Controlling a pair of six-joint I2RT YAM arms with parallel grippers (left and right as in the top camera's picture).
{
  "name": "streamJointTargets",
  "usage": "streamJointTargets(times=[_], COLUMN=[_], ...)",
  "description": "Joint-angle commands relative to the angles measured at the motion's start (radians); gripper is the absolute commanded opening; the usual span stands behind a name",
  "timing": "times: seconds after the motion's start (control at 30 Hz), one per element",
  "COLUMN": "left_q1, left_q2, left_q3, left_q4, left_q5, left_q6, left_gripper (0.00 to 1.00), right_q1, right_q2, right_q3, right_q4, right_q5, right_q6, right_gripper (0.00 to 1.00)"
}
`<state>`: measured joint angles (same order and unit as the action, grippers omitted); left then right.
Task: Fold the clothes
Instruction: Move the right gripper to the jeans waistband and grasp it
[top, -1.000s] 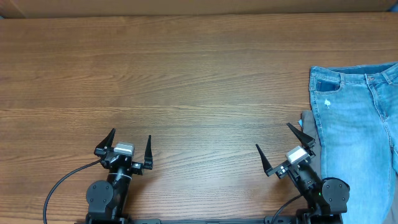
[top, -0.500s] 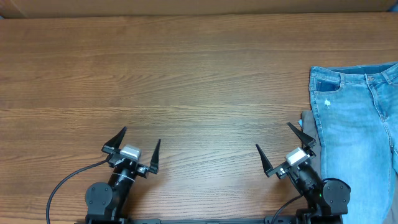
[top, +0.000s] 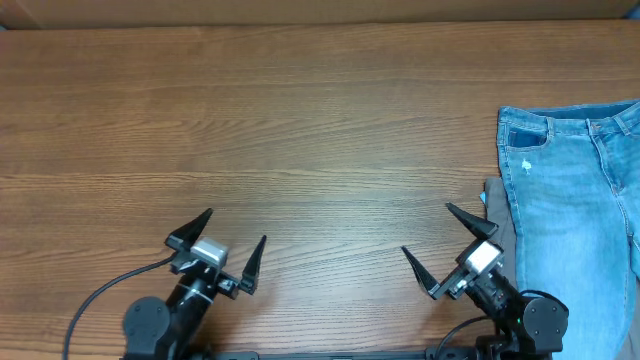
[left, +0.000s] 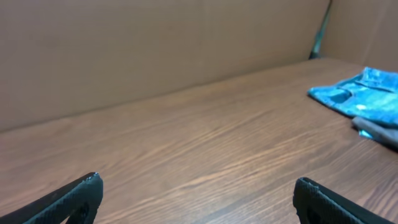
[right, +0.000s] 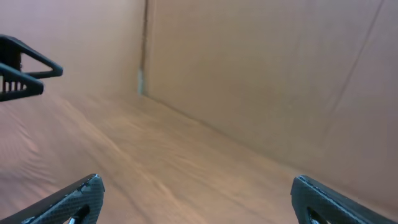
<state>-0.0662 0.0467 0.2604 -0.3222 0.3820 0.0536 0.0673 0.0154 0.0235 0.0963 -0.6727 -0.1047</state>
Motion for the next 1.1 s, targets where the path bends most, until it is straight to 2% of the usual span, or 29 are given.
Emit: streamJointTargets(times=[0.0, 0.17, 0.3, 0.47, 0.6, 0.7, 0.83, 0.97, 1.07], left_q1=[-0.006, -0.006, -0.006, -0.006, -0.006, -0.006, -0.006, -0.006, -0.006], left_q2=[0.085, 0.318, 0.530, 0.770, 0.894, 0.933, 0.941, 0.941, 0.941], left_q3=[0.165, 0.420, 0.639, 0.922, 1.078, 1.125, 1.125, 1.125, 1.125], left_q4=[-0.052, -0.185, -0.333, -0.540, -0.660, -0.704, -0.706, -0.714, -0.698], left_q5=[-0.066, -0.079, -0.078, -0.044, -0.039, -0.038, -0.006, 0.011, 0.011], left_q6=[-0.023, -0.035, -0.035, -0.035, -0.034, -0.031, -0.039, -0.039, -0.039], left_gripper=[1.00, 1.00, 1.00, 1.00, 1.00, 1.00, 1.00, 1.00, 1.00], right_q1=[0.005, 0.005, 0.005, 0.005, 0.005, 0.005, 0.004, 0.002, -0.010], right_q2=[0.030, 0.158, 0.343, 0.629, 0.853, 0.958, 1.078, 1.239, 1.415], right_q3=[0.080, 0.257, 0.466, 0.795, 1.060, 1.165, 1.202, 1.279, 1.400], right_q4=[-0.027, -0.159, -0.309, -0.607, -0.830, -0.921, -0.932, -1.038, -1.121], right_q5=[-0.029, -0.028, -0.027, -0.018, 0.026, 0.021, 0.051, 0.289, 0.402], right_q6=[0.190, 0.210, 0.209, 0.209, 0.199, 0.210, 0.180, 0.270, 0.279], right_gripper=[1.00, 1.00, 1.00, 1.00, 1.00, 1.00, 1.00, 1.00, 1.00])
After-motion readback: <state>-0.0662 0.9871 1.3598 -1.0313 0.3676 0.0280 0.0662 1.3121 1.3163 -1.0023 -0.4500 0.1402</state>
